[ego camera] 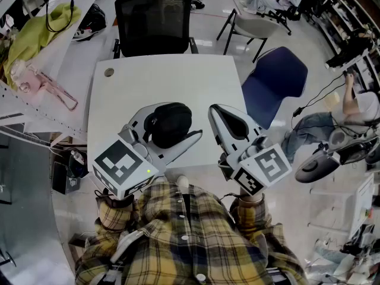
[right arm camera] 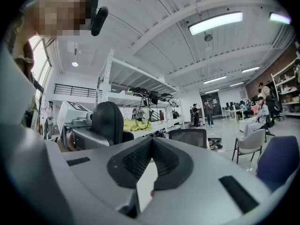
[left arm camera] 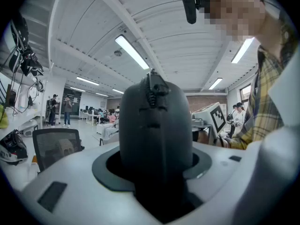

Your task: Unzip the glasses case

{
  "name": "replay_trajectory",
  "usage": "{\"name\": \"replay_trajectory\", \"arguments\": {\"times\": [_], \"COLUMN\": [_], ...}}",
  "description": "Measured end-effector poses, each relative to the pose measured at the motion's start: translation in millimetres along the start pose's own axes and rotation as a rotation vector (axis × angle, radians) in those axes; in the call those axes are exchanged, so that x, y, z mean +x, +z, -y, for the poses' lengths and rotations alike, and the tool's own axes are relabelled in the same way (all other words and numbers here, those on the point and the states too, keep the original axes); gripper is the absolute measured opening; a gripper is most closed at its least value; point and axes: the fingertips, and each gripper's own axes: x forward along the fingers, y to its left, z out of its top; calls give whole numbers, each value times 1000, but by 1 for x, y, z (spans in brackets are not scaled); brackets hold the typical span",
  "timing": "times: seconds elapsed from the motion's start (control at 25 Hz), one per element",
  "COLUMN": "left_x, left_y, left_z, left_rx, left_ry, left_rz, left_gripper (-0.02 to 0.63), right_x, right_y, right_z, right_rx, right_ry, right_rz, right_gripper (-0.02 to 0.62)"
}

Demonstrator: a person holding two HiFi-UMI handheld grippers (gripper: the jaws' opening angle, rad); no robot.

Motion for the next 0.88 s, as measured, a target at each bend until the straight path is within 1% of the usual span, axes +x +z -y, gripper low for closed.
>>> {"name": "replay_trajectory", "arguments": {"times": [0.28, 0.44, 0.56, 0.72, 0.84, 0.88], "left_x": [-10, -16, -20, -25, -27, -27], "left_y": [-5, -14, -25, -37, -42, -44], "left_z": [-3, -5, -7, -15, -19, -19], "left_rx": [-1, -8, -9, 33, 64, 73], "left_ry": [15, 31, 35, 62, 88, 94], "left_rz": [-13, -56, -142, -274, -350, -373], "left_gripper": [249, 249, 249, 249, 249, 249], "right_x": [9, 12, 12, 10, 3, 1], "right_y": [-1, 1, 10, 26, 43, 49], "right_z": [-14, -22, -30, -49, -68, -76], "right_rx": [0, -23, -42, -79, -174, -220], "right_ry": [38, 71, 128, 255, 336, 362], "right_rz": [-2, -3, -7, -33, -30, -27], "right_gripper": [-2, -2, 0, 1, 3, 19]}}
